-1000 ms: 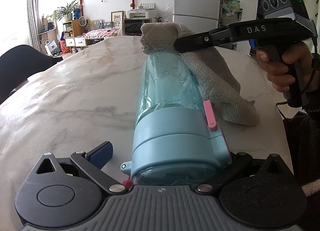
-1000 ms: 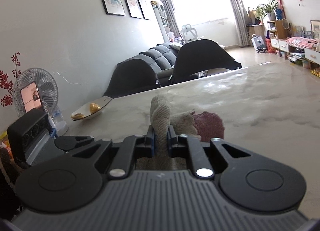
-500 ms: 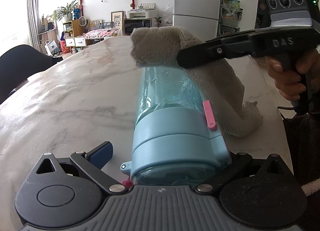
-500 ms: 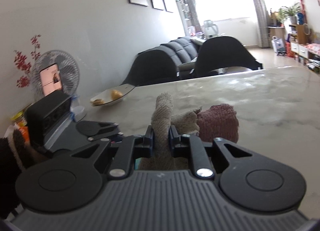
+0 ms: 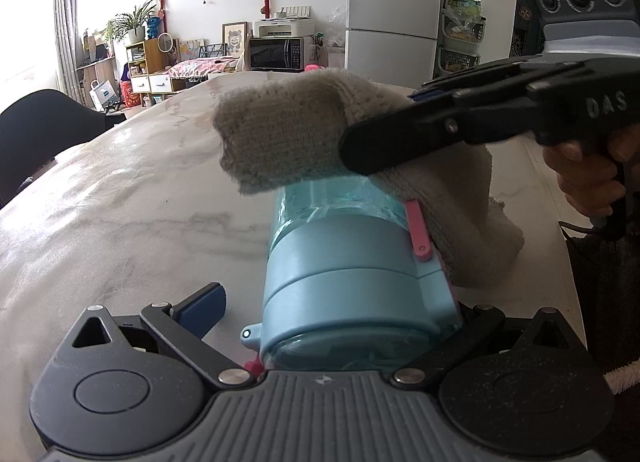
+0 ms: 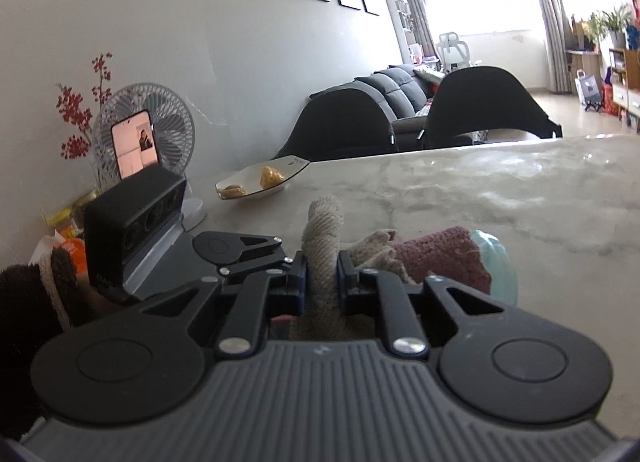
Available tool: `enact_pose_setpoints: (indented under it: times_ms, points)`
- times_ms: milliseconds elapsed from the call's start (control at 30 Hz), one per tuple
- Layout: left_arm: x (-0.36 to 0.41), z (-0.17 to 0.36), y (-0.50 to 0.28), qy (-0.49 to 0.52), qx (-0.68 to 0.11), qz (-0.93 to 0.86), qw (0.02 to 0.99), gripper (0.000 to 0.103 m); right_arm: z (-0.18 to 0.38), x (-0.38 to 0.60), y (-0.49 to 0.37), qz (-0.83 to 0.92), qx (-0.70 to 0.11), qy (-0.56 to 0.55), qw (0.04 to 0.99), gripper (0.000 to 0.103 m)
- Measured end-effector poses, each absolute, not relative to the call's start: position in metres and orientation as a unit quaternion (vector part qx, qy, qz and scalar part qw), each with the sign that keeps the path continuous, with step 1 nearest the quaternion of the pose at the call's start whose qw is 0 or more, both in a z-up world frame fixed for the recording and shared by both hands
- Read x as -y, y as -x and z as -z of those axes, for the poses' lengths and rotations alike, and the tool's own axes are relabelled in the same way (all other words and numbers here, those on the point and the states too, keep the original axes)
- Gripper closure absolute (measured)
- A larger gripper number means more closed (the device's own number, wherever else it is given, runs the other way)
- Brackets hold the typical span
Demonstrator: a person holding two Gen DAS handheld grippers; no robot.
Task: Clean container
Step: 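Wipe the towel across the bottle's open end with the right gripper while the left gripper holds it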
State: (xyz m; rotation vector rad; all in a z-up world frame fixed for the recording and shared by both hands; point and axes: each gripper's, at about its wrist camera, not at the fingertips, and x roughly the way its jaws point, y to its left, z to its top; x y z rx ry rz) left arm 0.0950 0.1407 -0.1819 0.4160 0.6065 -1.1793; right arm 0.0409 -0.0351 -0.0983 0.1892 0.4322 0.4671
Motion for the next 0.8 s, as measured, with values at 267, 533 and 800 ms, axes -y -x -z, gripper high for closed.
enact_pose_setpoints:
  times_ms: [267, 533, 800]
  points:
    - [-0.142, 0.182, -0.095, -0.192, -0.279, 0.543, 0.768, 0.000, 0.098, 0.065, -0.048, -0.175, -0.202, -0.106, 0.958, 0.090]
    - [-0.142, 0.182, -0.095, -0.192, -0.279, 0.543, 0.768, 0.000, 0.100, 0.085, -0.052, -0.131, -0.198, -0.111, 0.965, 0.090]
    - [-0.142, 0.182, -0.095, -0.192, -0.280, 0.543, 0.768, 0.000, 0.105, 0.096, -0.057, -0.097, -0.212, -0.137, 0.963, 0.087]
